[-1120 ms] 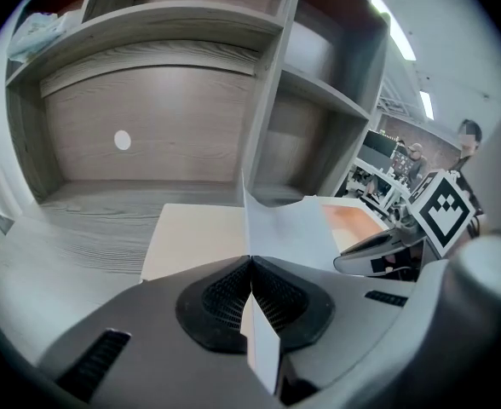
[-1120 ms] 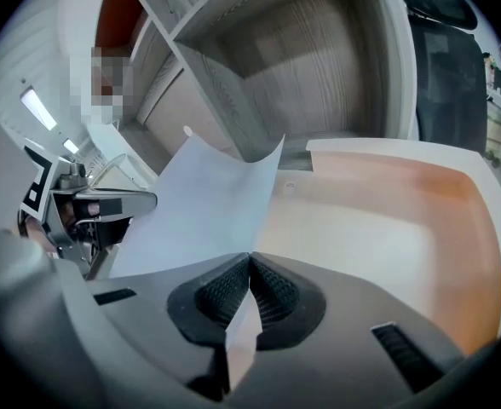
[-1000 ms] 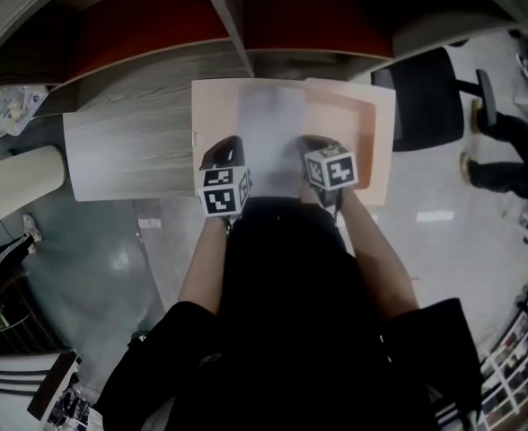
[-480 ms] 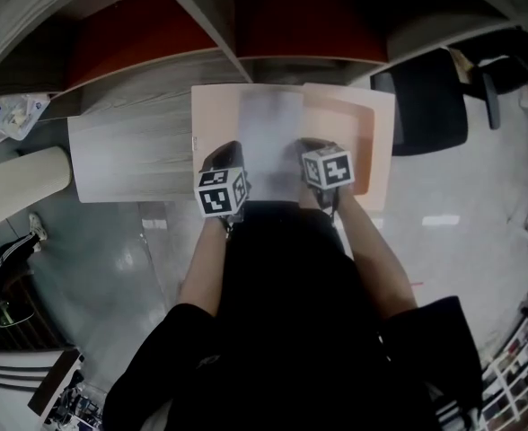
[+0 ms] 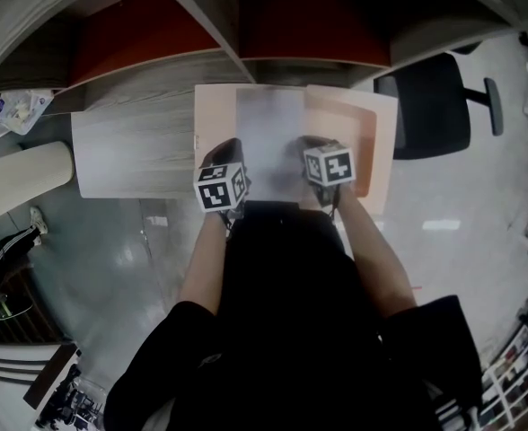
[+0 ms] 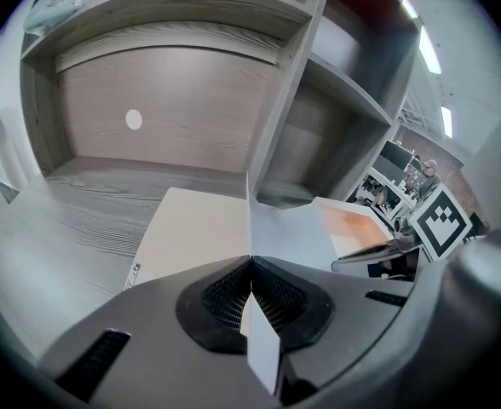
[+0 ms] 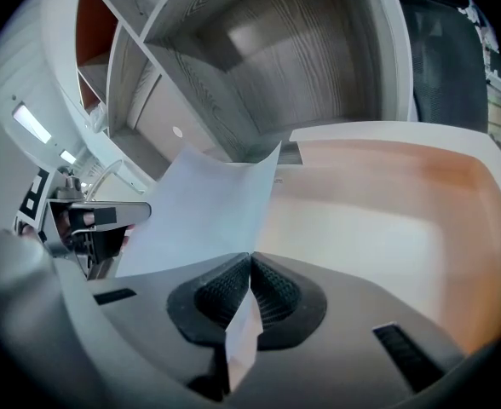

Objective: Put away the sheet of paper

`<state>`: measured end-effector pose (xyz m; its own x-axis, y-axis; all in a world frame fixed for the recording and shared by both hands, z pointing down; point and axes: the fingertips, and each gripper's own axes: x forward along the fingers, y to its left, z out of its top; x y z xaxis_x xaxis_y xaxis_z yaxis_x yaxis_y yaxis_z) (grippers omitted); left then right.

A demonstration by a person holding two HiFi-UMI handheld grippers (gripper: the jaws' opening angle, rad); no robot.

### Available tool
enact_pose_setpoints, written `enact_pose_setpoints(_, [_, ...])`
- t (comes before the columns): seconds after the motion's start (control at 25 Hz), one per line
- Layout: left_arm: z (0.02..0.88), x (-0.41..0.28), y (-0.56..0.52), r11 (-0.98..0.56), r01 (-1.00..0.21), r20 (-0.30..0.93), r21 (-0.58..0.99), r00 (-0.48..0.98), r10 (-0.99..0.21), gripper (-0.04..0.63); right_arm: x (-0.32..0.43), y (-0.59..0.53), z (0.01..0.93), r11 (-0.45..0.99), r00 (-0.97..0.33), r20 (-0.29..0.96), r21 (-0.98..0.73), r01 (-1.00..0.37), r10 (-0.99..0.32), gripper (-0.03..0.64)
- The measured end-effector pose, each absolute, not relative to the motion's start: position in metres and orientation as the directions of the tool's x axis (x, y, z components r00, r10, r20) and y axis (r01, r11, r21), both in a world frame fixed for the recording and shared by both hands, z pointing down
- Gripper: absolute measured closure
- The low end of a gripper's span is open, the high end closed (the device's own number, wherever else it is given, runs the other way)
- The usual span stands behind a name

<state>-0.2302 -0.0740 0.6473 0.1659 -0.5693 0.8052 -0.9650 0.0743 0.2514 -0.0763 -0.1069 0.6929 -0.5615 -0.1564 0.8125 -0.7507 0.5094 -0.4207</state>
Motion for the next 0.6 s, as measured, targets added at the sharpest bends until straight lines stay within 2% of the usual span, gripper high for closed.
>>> enact_pose_setpoints(0.6, [0.648,-0.223,-0.074,0.074,-0.960,0.808,0.271,0.186,-0.559,0.549,-0.065,-0.107,0.700,0.467,-0.538,0.830,-0.421,-0.778,-0.146,0.598])
